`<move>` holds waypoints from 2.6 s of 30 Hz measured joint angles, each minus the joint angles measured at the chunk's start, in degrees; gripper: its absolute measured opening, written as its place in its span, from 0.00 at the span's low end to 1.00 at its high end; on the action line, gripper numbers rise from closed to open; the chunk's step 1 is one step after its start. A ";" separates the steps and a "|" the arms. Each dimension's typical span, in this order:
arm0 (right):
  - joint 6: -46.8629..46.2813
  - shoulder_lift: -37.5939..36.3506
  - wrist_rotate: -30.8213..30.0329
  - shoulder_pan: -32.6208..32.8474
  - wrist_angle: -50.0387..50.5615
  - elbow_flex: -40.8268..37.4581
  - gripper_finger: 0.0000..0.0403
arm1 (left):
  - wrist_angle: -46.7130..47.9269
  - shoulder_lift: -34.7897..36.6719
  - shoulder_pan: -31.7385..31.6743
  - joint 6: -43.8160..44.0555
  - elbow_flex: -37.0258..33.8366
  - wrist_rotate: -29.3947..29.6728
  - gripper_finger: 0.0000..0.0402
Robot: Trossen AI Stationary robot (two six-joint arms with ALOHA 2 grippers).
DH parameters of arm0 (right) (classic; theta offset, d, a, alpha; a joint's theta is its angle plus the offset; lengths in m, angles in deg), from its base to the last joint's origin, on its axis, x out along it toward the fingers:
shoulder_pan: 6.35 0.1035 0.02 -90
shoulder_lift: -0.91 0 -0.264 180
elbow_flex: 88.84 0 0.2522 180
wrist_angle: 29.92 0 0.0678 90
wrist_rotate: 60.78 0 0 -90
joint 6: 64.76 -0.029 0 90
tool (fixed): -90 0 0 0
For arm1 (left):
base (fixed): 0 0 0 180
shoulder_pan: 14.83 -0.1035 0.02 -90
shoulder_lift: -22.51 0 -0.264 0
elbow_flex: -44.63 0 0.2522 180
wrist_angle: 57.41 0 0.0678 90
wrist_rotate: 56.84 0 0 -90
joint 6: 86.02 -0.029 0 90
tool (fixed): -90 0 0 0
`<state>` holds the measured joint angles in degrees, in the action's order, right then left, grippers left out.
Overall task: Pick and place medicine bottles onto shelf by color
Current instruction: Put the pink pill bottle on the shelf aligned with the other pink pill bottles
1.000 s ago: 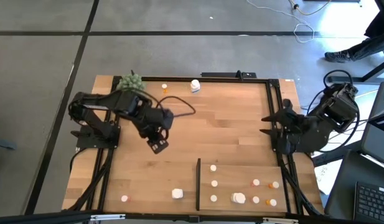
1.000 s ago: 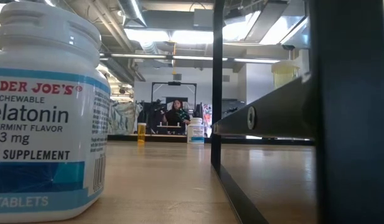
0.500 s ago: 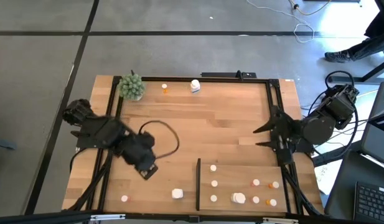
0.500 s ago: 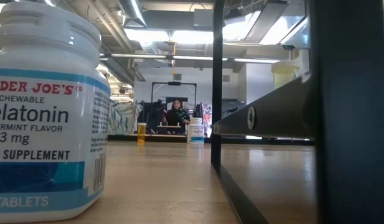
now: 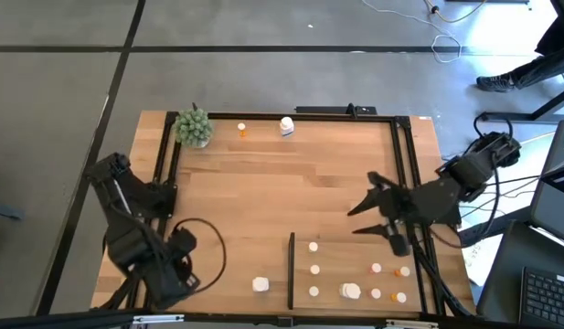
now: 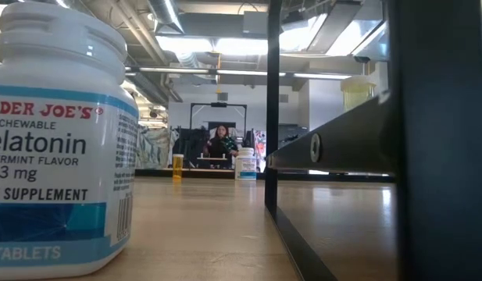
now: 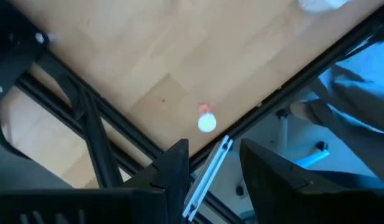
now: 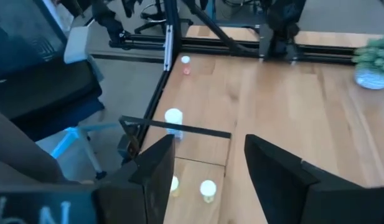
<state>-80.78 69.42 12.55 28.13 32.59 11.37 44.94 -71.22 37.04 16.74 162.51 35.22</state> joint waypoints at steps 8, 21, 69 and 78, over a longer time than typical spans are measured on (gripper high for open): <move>3.06 5.16 1.81 -0.15 -4.65 -0.02 0.49 | -11.76 -0.02 6.43 2.76 -9.65 -0.06 0.34; 2.86 6.38 1.94 -0.15 -7.65 -0.02 0.49 | -28.18 -0.04 9.52 7.85 -21.60 5.07 0.34; 3.27 6.38 3.17 -0.37 -9.55 0.00 0.49 | -32.12 -20.58 22.72 13.70 -21.58 15.49 0.34; 4.34 6.38 1.31 -0.37 -9.55 0.00 0.49 | -30.17 -22.38 22.78 14.36 -21.56 16.49 0.34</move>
<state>-76.44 75.80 13.86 27.76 23.04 11.37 14.77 -93.61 59.82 31.10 140.95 51.71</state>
